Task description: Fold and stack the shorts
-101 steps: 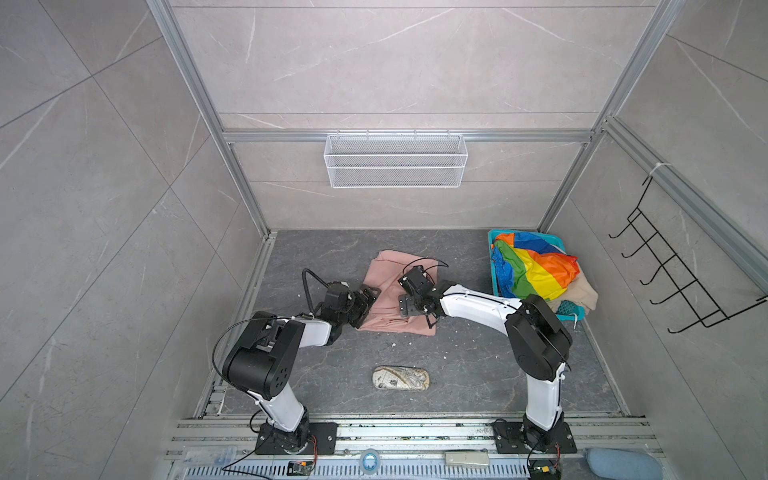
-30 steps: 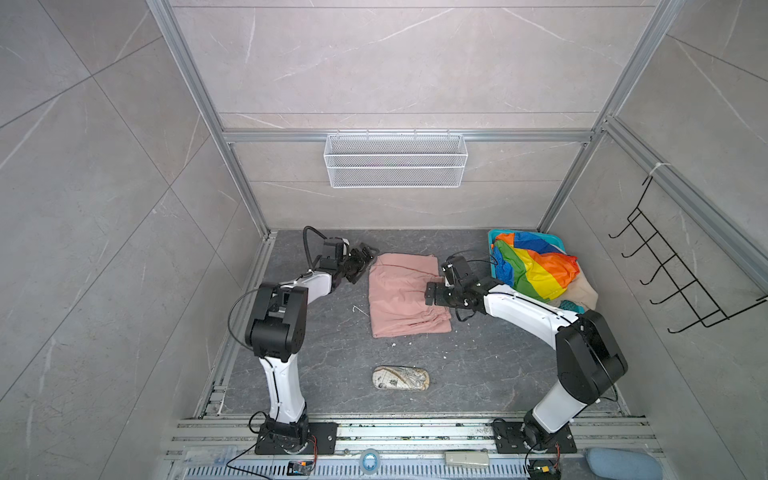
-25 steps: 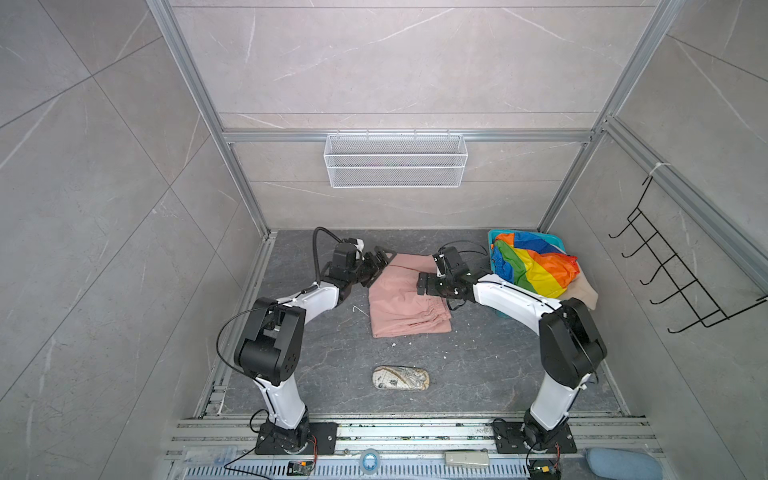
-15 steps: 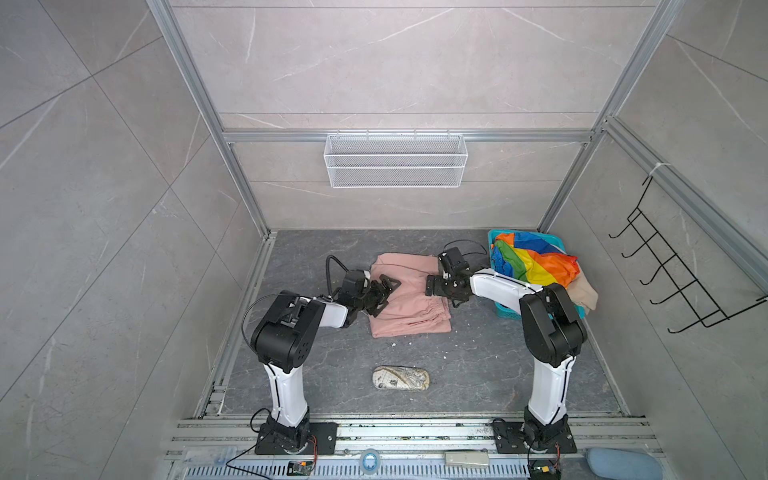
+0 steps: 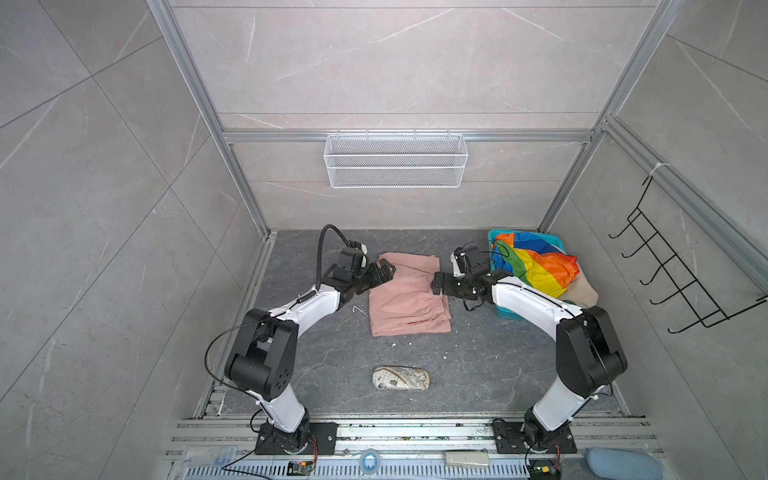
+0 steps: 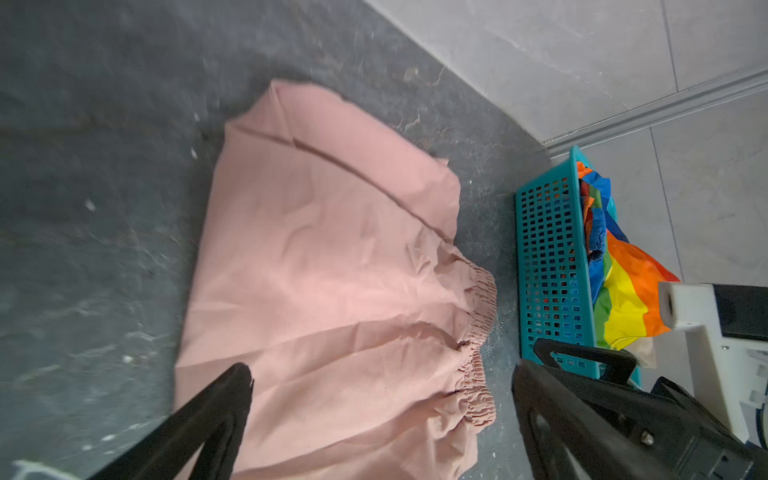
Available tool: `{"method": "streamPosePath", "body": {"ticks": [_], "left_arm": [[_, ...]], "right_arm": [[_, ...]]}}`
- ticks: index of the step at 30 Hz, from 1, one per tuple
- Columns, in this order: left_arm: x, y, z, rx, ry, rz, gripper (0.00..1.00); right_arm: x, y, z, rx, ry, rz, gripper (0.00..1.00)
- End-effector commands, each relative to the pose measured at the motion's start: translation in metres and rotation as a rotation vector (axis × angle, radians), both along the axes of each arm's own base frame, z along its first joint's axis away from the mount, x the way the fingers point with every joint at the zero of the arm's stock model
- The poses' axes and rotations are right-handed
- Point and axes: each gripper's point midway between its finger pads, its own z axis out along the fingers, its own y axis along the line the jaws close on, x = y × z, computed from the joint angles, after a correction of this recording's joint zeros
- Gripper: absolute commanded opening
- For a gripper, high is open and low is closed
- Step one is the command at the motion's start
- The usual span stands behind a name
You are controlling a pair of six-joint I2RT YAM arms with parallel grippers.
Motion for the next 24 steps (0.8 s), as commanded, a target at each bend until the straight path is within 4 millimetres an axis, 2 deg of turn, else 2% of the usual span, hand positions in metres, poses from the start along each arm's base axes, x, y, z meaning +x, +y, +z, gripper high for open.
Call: {"method": "streamPosePath", "body": {"ticks": [1, 11, 15, 24], "left_arm": [[-0.011, 0.038, -0.029, 0.143, 0.087, -0.033, 1.0], [-0.029, 0.017, -0.086, 0.059, 0.316, -0.179, 0.96], [-0.032, 0.016, -0.096, 0.065, 0.345, -0.186, 0.94], [-0.041, 0.012, -0.125, 0.106, 0.414, -0.191, 0.89]], "right_arm": [[-0.011, 0.001, -0.01, 0.045, 0.002, 0.001, 0.99], [-0.023, 0.009, -0.002, 0.132, -0.02, 0.023, 0.99], [-0.023, 0.009, -0.004, 0.14, -0.019, 0.019, 0.99], [-0.024, 0.008, 0.008, 0.152, -0.057, 0.02, 0.99]]}}
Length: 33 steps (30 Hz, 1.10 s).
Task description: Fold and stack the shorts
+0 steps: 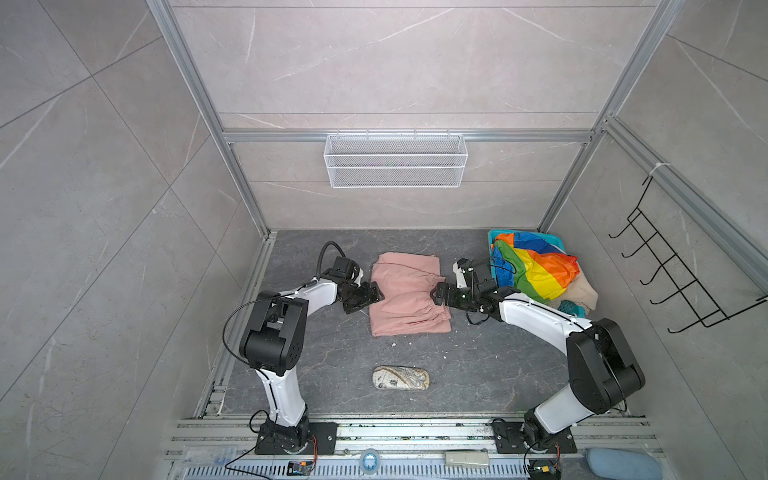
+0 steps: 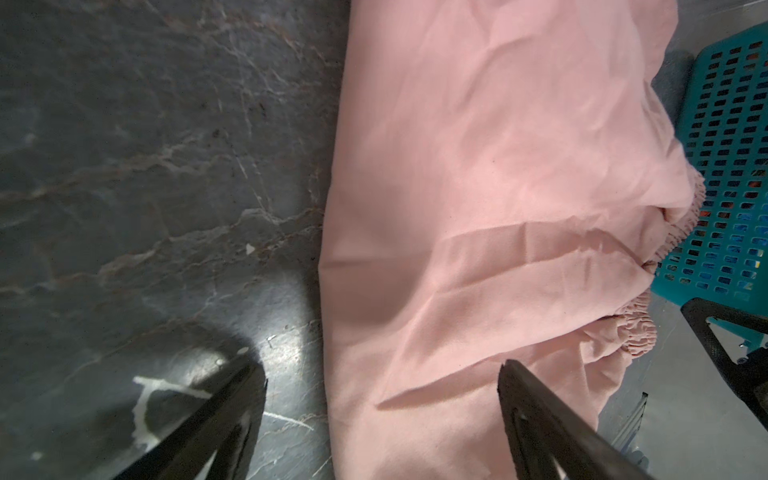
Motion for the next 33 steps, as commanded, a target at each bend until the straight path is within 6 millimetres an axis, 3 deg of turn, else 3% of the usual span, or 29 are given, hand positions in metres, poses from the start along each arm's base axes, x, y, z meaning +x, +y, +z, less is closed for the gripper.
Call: {"method": "streamPosePath", "body": {"ticks": [1, 6, 10, 14, 16, 22, 26, 33], "left_arm": [[0.003, -0.008, -0.008, 0.016, 0.01, -0.034, 0.88], [0.014, -0.01, -0.016, 0.043, 0.001, -0.045, 0.71], [0.023, -0.01, -0.012, 0.069, -0.014, -0.068, 0.29], [0.031, 0.004, 0.003, 0.176, -0.033, -0.115, 0.0], [0.037, 0.023, 0.011, 0.266, -0.037, -0.122, 0.0], [0.059, 0.108, 0.031, 0.531, -0.054, -0.039, 0.0], [0.071, 0.165, 0.031, 0.733, -0.068, -0.036, 0.0], [0.102, 0.226, 0.033, 0.948, -0.141, -0.075, 0.0]], "right_arm": [[-0.001, 0.001, 0.016, 0.031, -0.039, -0.006, 0.99], [-0.002, 0.0, 0.018, 0.038, -0.042, -0.006, 0.99], [-0.002, -0.001, 0.019, 0.036, -0.049, -0.01, 0.99], [-0.003, -0.001, 0.019, 0.038, -0.048, -0.011, 0.99], [-0.003, 0.0, 0.019, 0.041, -0.048, -0.009, 0.99], [-0.004, 0.002, 0.019, 0.057, -0.044, -0.004, 0.99], [-0.004, 0.004, 0.017, 0.065, -0.039, 0.001, 0.99], [-0.004, 0.006, 0.013, 0.071, -0.026, 0.004, 0.99]]}}
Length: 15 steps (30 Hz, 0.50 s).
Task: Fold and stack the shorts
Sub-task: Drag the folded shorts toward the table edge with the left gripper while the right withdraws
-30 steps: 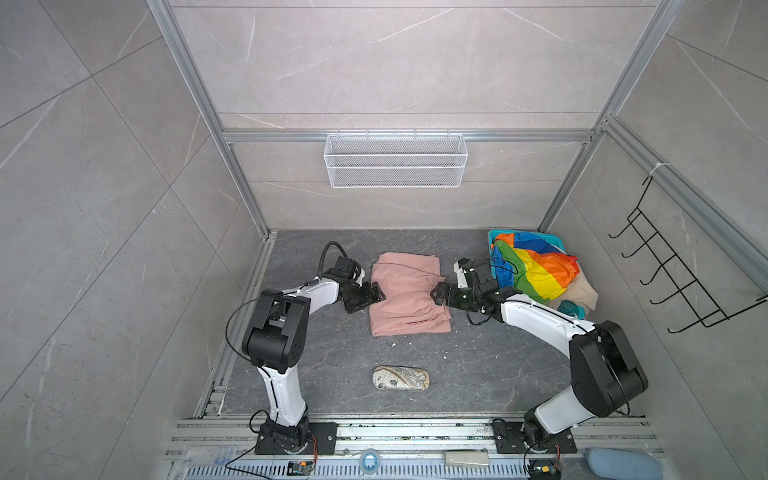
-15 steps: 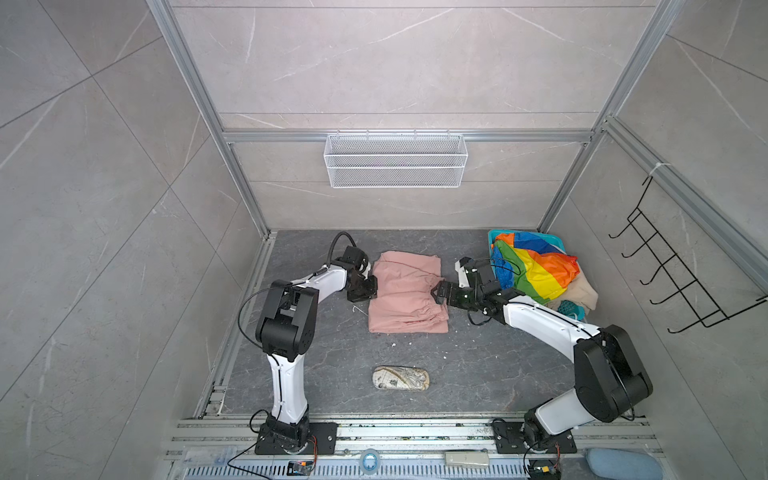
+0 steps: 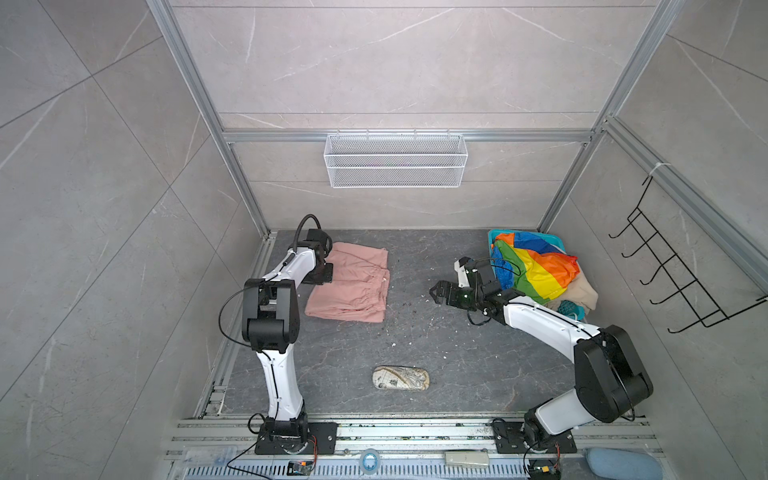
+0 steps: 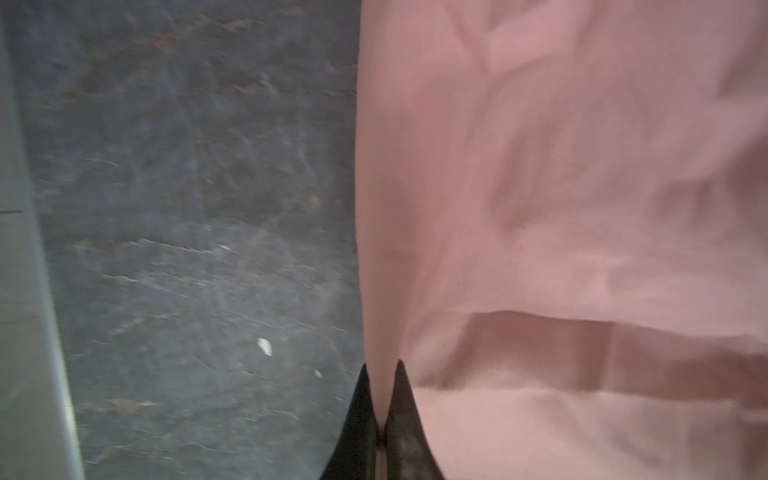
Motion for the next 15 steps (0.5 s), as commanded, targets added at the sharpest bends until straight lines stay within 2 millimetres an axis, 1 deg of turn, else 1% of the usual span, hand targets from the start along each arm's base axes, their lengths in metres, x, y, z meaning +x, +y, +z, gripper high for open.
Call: {"method": "streamPosePath", "body": {"ticks": [1, 6, 7, 10, 13, 15], "left_arm": [[0.018, 0.033, 0.014, 0.161, -0.055, -0.072, 0.0], [0.032, 0.076, 0.019, 0.15, -0.115, -0.004, 0.0], [0.033, 0.081, 0.019, 0.151, -0.118, 0.001, 0.0], [0.038, 0.1, 0.019, 0.144, -0.139, 0.024, 0.0], [0.042, 0.117, 0.02, 0.124, -0.174, 0.065, 0.0], [0.047, 0.122, 0.02, 0.112, -0.197, 0.064, 0.0]], "right_arm": [[-0.001, 0.001, -0.002, 0.017, 0.007, -0.004, 0.99], [-0.001, 0.003, -0.003, 0.023, 0.007, 0.004, 0.99], [-0.001, 0.005, -0.002, 0.03, 0.005, 0.01, 0.99], [-0.002, 0.014, 0.007, 0.079, -0.03, 0.048, 0.99], [-0.008, 0.027, 0.025, 0.129, -0.107, 0.099, 0.99], [-0.013, 0.037, 0.035, 0.141, -0.152, 0.143, 0.99]]}}
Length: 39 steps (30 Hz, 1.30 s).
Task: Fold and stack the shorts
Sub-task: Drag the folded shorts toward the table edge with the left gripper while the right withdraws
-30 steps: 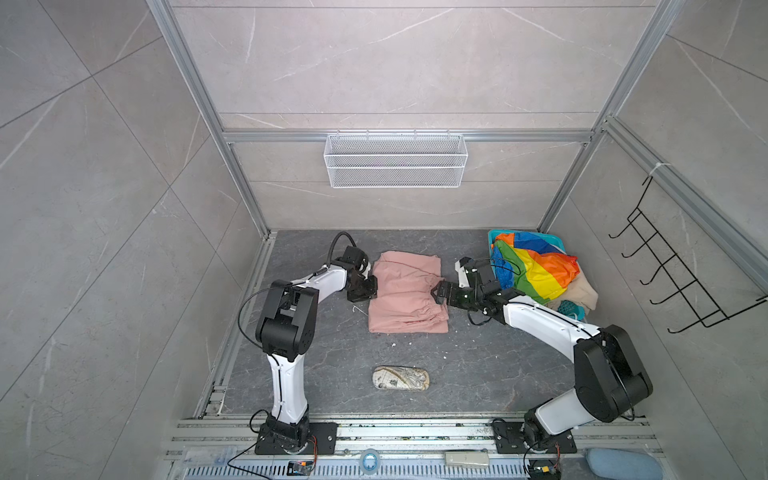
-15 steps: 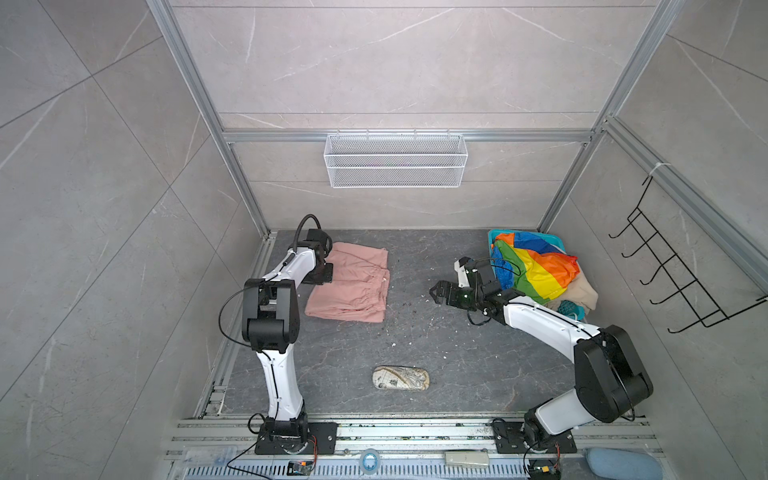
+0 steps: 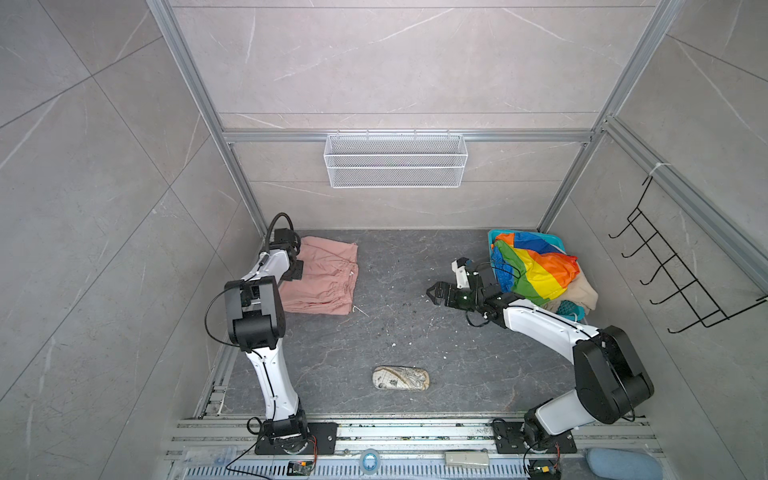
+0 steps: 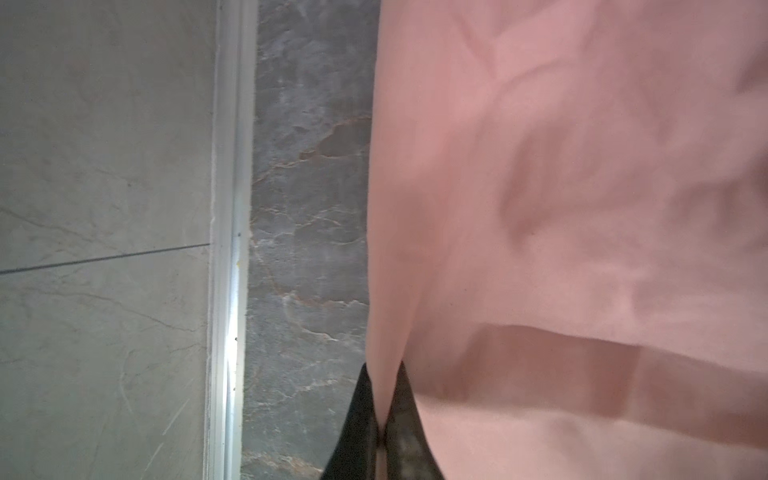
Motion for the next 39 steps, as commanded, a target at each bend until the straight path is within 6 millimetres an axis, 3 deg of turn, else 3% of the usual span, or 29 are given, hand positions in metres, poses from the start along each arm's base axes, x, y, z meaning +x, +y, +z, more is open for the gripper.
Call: {"method": "streamPosePath", "body": {"ticks": [1, 7, 12, 17, 33, 34, 37, 39], "left_arm": [[0.026, 0.011, 0.011, 0.005, -0.089, -0.024, 0.0], [0.039, 0.025, 0.014, 0.02, -0.093, -0.034, 0.0], [0.044, 0.031, 0.01, 0.001, -0.091, -0.023, 0.0], [0.035, 0.047, -0.001, 0.023, -0.069, 0.051, 0.0], [0.035, 0.063, 0.003, 0.037, -0.073, 0.101, 0.0], [0.034, 0.067, 0.005, 0.045, -0.077, 0.122, 0.14], [0.032, 0.074, 0.021, 0.046, -0.117, 0.185, 0.97], [0.034, 0.068, 0.035, 0.006, -0.158, 0.195, 1.0]], "right_arm": [[-0.008, 0.025, 0.033, 0.068, -0.122, 0.094, 0.99], [-0.019, 0.047, 0.033, 0.035, -0.165, 0.17, 0.99], [-0.018, 0.049, 0.03, 0.021, -0.159, 0.172, 0.99], [-0.017, 0.049, 0.026, 0.009, -0.153, 0.172, 0.99], [-0.018, 0.054, 0.021, -0.001, -0.152, 0.192, 0.99], [-0.018, 0.054, 0.02, -0.002, -0.15, 0.192, 0.99], [-0.017, 0.053, 0.017, -0.015, -0.15, 0.19, 0.99], [-0.016, 0.053, 0.014, -0.027, -0.149, 0.188, 0.99]]}}
